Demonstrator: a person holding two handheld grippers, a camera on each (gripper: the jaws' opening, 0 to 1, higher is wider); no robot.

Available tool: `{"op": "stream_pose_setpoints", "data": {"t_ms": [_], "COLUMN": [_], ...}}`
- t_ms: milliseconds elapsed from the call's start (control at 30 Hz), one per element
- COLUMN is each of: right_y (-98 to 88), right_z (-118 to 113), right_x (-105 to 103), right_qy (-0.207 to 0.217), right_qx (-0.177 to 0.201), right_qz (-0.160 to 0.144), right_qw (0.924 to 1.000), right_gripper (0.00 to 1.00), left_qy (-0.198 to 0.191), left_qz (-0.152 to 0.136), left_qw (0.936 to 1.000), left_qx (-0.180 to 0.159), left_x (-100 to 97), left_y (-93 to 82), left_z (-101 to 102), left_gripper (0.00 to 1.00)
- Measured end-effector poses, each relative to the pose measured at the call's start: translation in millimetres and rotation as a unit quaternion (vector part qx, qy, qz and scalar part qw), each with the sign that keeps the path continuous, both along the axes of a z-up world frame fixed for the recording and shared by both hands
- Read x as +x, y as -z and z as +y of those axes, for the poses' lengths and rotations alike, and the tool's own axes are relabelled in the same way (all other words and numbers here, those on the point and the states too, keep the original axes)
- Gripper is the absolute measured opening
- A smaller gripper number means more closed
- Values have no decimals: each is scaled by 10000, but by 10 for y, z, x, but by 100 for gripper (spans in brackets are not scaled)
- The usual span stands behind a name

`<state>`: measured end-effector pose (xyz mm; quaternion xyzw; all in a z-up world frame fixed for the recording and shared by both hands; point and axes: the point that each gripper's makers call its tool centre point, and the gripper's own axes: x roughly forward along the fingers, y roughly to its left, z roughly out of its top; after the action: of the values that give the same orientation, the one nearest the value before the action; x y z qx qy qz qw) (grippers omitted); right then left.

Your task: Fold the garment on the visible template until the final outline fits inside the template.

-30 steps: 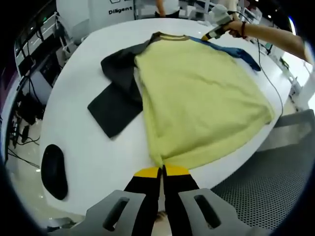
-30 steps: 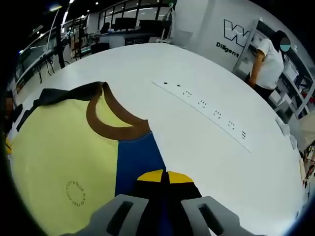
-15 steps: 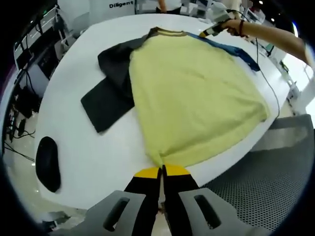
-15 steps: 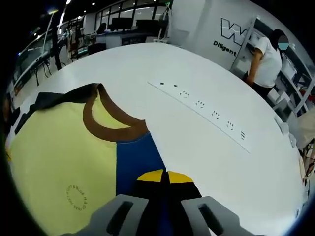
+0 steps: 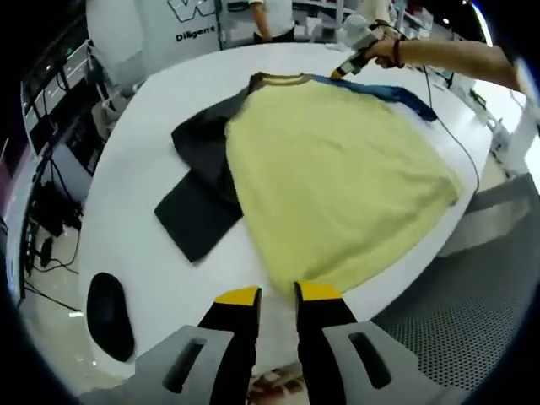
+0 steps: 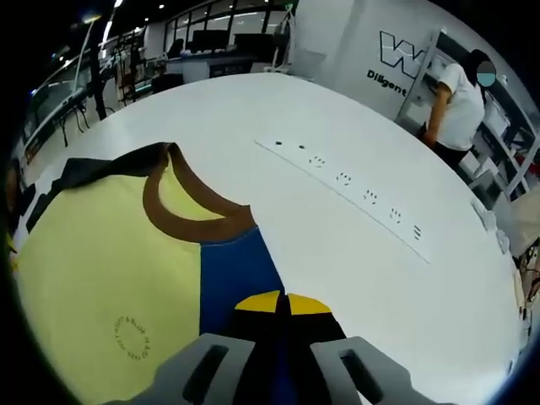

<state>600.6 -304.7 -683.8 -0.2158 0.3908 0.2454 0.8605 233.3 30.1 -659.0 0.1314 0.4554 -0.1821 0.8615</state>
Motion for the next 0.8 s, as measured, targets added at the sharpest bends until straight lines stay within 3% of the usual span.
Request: {"op": "stream_pose_setpoints", "data": {"t_ms": [167, 267, 400, 467, 533, 800], "right_y": [1, 6, 2, 7, 2, -1], "right_z": [-2, -11, -1, -11, -5, -1], "right_x": [3, 17, 5, 19, 4, 2], "right_qy": [-30, 13, 19, 21, 32, 25], "right_qx": [-3, 44, 68, 79, 77, -25], "right_qz": [30, 46, 34, 37, 38, 14], "right_qw": [10000, 10000, 10000, 10000, 10000, 10000], "right_gripper": [0, 0, 0, 0, 0, 0], "left_qy": [685, 896, 965, 960, 972, 705], "left_qz": [-178, -105, 139, 260, 152, 199], "left_qw": [9970, 9946, 9938, 9933, 9928, 9940], "left_qx": [-303, -515, -533, -591, -684, -817], "left_x": [44, 30, -23, -69, -63, -89], "left_y": [20, 54, 152, 147, 80, 23], "left_z": [-123, -196, -195, -197, -199, -162], "left_gripper": [22, 22, 20, 14, 12, 5]}}
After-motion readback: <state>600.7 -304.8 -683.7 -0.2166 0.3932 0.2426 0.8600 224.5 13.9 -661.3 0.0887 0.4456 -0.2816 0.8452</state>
